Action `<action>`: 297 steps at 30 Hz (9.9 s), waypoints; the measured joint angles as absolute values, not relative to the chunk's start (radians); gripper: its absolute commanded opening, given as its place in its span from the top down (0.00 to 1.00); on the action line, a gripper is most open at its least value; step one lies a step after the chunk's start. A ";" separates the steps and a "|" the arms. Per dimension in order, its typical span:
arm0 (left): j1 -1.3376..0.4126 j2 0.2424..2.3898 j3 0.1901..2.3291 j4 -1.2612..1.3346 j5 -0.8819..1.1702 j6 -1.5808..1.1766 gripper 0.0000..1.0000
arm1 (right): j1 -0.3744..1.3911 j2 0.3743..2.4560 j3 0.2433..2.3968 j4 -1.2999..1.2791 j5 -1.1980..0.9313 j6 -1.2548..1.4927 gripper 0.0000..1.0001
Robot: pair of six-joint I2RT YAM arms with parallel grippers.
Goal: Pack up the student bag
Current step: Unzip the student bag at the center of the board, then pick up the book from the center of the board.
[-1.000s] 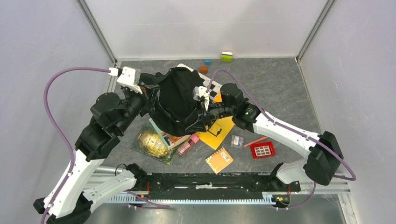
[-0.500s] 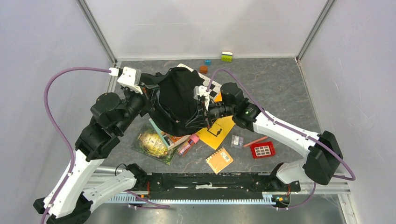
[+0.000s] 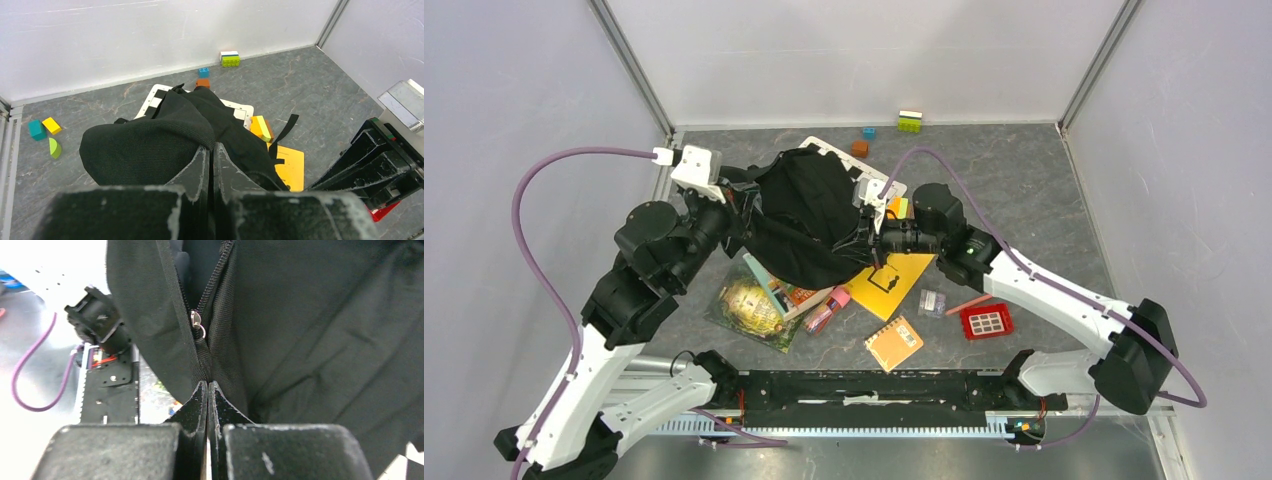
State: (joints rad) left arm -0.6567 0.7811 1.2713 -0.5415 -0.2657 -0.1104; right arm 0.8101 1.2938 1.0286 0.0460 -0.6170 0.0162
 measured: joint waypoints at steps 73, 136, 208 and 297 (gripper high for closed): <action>-0.659 0.291 0.859 -0.513 -0.428 0.078 0.98 | 1.200 1.560 1.350 0.075 -0.105 -0.040 0.14; -0.659 0.269 0.859 -0.556 -0.443 0.084 0.98 | 1.166 1.740 1.575 -0.158 -0.187 -0.077 0.32; -0.522 1.187 1.279 -0.208 -0.122 0.145 0.98 | 0.788 1.037 0.981 0.241 0.720 -0.167 1.00; -0.360 1.119 0.985 -0.073 0.195 -0.061 0.98 | 1.222 1.887 1.257 -0.059 0.092 -0.321 0.02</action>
